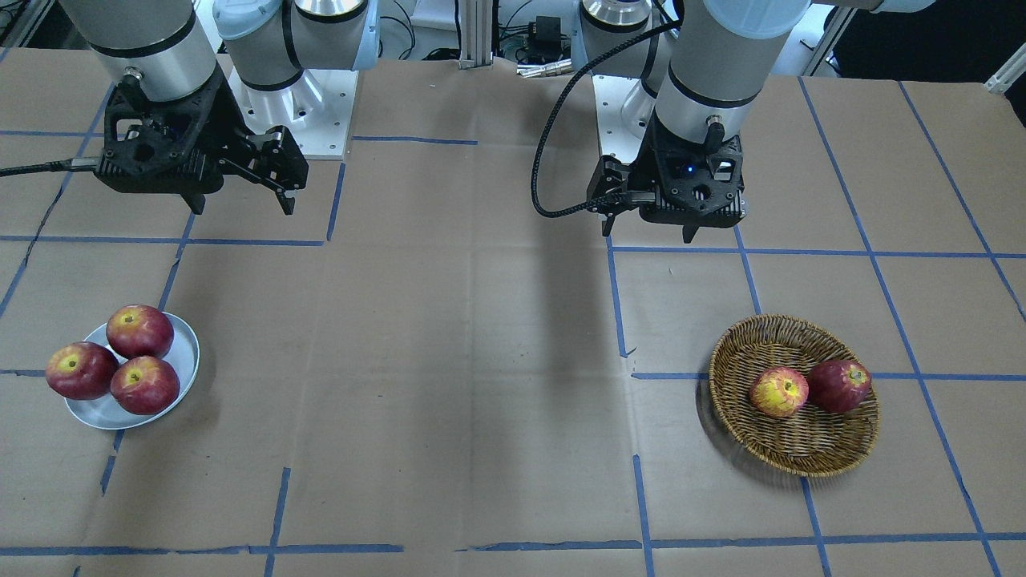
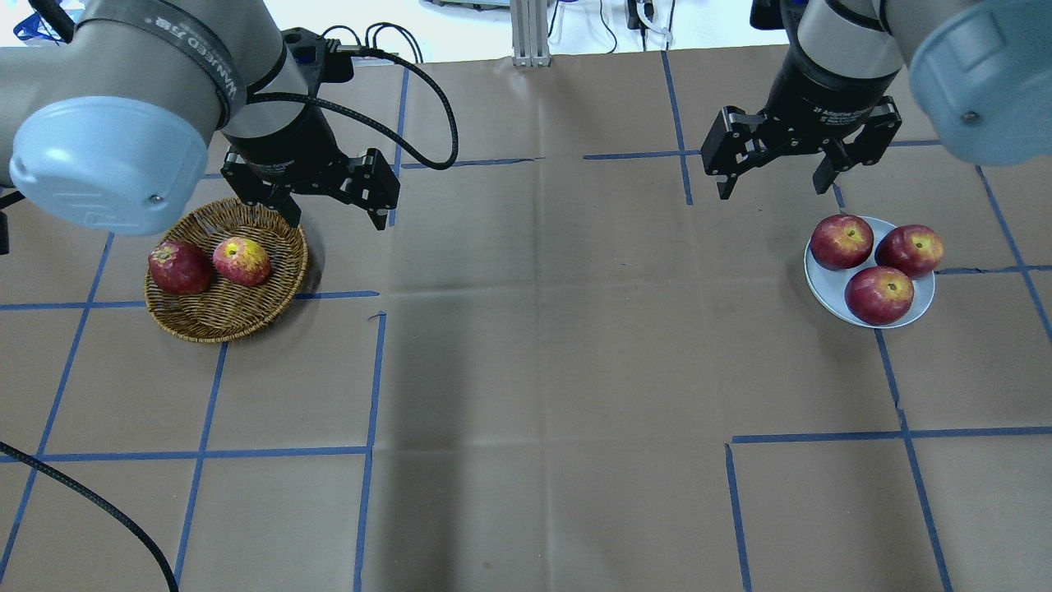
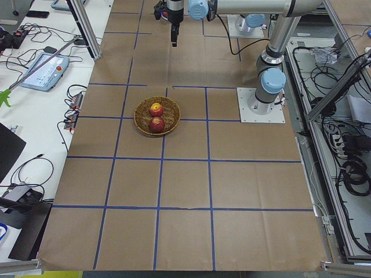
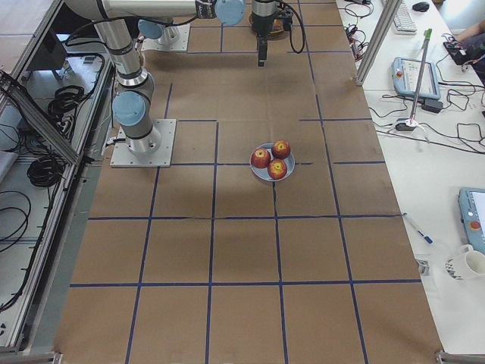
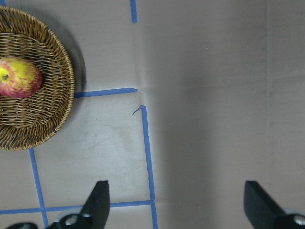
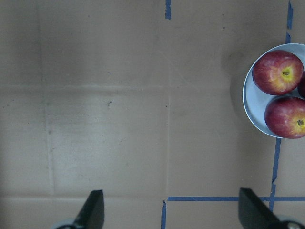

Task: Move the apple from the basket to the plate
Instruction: 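Move the left gripper over the wicker basket toward the yellow-red apple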

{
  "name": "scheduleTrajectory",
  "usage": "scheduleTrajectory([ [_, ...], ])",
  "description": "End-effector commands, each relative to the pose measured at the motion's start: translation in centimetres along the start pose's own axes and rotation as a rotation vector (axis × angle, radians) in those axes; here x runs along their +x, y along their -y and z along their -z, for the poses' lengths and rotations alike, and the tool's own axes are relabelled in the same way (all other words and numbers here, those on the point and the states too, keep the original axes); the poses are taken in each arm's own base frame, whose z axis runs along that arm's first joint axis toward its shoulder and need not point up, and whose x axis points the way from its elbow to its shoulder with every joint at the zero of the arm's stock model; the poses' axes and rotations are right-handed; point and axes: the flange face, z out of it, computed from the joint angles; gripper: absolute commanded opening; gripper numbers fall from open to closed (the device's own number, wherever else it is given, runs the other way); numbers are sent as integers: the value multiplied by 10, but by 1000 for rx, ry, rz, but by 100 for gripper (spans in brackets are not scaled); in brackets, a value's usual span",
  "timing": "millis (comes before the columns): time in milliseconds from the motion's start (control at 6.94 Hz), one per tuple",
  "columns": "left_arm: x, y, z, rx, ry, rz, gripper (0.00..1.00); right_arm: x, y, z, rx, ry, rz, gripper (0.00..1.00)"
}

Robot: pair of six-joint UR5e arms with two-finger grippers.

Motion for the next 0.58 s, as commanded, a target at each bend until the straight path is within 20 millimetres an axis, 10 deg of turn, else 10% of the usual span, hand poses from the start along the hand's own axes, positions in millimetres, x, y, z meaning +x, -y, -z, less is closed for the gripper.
scheduleTrajectory([
  [0, 0, 0, 0, -2, 2, 0, 99, 0, 0, 0, 0, 0, 0, 100],
  [432, 0, -1, -6, -13, -1, 0, 99, 0, 0, 0, 0, 0, 0, 100],
])
